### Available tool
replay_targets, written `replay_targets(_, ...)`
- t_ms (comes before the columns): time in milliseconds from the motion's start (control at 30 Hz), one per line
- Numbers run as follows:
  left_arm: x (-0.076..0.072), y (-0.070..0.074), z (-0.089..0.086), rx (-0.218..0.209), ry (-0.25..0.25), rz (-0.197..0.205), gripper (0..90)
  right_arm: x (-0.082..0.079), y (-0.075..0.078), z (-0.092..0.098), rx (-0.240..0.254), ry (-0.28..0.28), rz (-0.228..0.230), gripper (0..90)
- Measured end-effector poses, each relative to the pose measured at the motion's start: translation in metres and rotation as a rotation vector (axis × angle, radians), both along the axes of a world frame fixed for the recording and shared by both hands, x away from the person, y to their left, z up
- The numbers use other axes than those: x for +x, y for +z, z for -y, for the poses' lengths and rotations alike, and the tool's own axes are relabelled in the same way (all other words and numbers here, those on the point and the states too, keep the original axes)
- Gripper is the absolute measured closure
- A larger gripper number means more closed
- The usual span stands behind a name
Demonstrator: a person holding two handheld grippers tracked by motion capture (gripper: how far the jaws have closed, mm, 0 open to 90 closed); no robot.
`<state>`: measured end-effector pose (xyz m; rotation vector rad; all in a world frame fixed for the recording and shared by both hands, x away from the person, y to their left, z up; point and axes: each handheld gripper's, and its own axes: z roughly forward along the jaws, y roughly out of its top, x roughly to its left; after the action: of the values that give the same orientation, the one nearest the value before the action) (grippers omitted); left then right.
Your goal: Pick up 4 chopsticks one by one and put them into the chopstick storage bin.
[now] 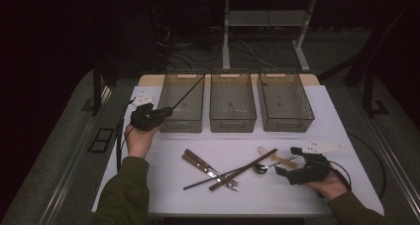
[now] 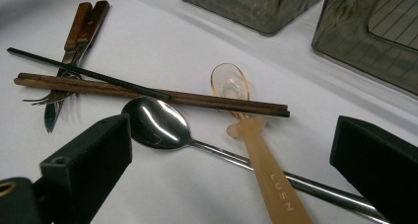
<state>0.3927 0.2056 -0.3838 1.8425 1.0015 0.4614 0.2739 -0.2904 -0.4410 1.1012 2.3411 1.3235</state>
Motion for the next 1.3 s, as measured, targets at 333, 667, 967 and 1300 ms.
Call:
replay_targets(333, 0.020, -0.005, -0.003, 0.008, 0.025, -0.025, 84.4, 0.000, 0.000, 0.000, 0.002, 0.000, 0.000, 2.4)
replay_targets(667, 0.040, -0.012, -0.003, 0.025, 0.063, -0.066, 84.4, 0.000, 0.000, 0.000, 0.003, 0.000, -0.001, 2.4)
replay_targets(967, 0.048, -0.012, 0.005, 0.083, 0.089, -0.084, 84.3, 0.000, 0.000, 0.001, 0.006, -0.001, -0.003, 2.4)
replay_targets(1300, 0.047, -0.013, 0.007, 0.075, 0.086, -0.081, 77.2, 0.000, 0.000, 0.001, 0.006, -0.001, -0.002, 2.4)
